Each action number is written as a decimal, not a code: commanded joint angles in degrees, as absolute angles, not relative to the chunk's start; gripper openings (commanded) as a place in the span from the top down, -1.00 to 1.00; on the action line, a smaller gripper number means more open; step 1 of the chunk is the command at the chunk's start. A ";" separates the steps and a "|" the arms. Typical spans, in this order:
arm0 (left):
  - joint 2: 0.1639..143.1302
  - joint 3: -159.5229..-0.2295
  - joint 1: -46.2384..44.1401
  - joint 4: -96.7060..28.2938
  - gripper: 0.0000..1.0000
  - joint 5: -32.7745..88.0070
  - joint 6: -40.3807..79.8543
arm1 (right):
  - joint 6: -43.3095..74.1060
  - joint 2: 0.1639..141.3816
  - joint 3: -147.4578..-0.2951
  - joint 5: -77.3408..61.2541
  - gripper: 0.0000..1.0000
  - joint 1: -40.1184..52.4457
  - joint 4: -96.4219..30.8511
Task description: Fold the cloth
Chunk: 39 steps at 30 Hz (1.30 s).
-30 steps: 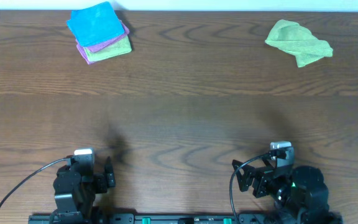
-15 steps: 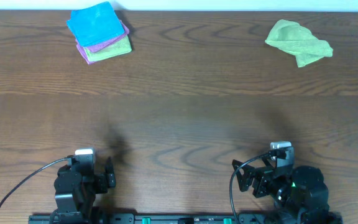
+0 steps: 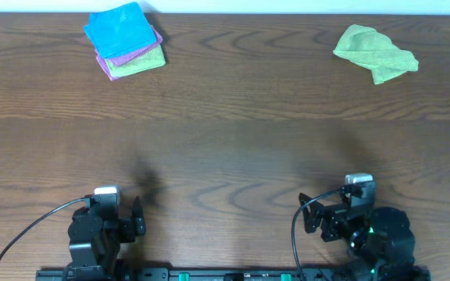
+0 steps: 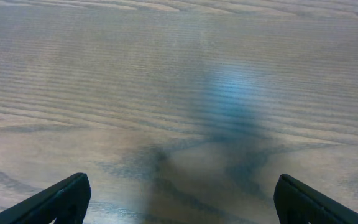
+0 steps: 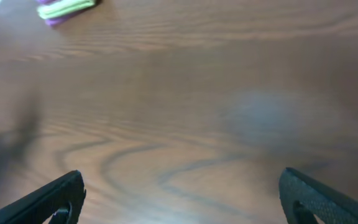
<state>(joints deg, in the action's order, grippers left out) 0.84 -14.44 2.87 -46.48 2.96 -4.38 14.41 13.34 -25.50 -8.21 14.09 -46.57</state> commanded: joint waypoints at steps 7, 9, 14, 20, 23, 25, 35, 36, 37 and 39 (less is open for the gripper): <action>0.21 -14.24 2.59 -46.65 -0.91 2.35 -4.73 | -4.80 6.61 -18.52 -5.48 -0.98 6.81 -45.87; 0.21 -14.24 2.59 -46.65 -0.91 2.35 -4.73 | -4.82 4.36 -16.40 -5.34 -0.98 5.32 -45.63; 0.21 -14.24 2.59 -46.65 -0.91 2.35 -4.73 | -4.78 1.41 -12.32 -5.34 -0.98 1.78 -43.59; 0.21 -14.24 2.59 -46.65 -0.91 2.37 -4.73 | -4.80 1.37 -9.74 -5.28 -0.98 -1.58 -41.23; 0.21 -14.24 2.59 -46.65 -0.91 2.35 -4.73 | -4.80 1.37 -9.21 -4.62 -0.99 -3.18 -40.66; 0.21 -14.24 2.59 -46.65 -0.91 2.35 -4.73 | -4.80 1.32 -9.21 -4.21 -0.98 -3.90 -40.66; 0.21 -14.24 2.59 -46.65 -0.91 2.35 -4.73 | -4.78 0.73 -9.21 -3.25 -0.98 -3.95 -41.80; 0.21 -14.24 2.59 -46.65 -0.91 2.35 -4.73 | -4.80 0.73 -9.21 -3.22 -0.98 -3.95 -41.78; 0.21 -14.24 2.59 -46.65 -0.91 2.35 -4.73 | -4.80 0.73 -9.21 -3.22 -0.99 -3.95 -41.74; 0.21 -14.24 2.59 -46.65 -0.91 2.35 -4.73 | -4.80 0.73 -9.21 -3.22 -0.99 -3.95 -41.74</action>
